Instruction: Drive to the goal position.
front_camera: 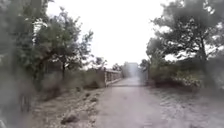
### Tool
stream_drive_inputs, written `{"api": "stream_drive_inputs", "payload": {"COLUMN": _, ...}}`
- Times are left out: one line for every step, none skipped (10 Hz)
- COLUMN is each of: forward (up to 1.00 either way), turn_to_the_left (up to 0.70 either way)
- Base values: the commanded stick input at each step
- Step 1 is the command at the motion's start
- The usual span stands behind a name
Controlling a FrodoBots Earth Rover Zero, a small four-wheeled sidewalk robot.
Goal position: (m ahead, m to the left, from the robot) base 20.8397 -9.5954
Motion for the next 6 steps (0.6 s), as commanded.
{"api": "stream_drive_inputs", "payload": {"forward": 0.69, "turn_to_the_left": 0.01}}
{"api": "stream_drive_inputs", "payload": {"forward": 0.69, "turn_to_the_left": 0.01}}
{"api": "stream_drive_inputs", "payload": {"forward": 0.69, "turn_to_the_left": 0.01}}
{"api": "stream_drive_inputs", "payload": {"forward": 0.69, "turn_to_the_left": 0.01}}
{"api": "stream_drive_inputs", "payload": {"forward": 0.69, "turn_to_the_left": 0.01}}
{"api": "stream_drive_inputs", "payload": {"forward": 0.69, "turn_to_the_left": 0.01}}
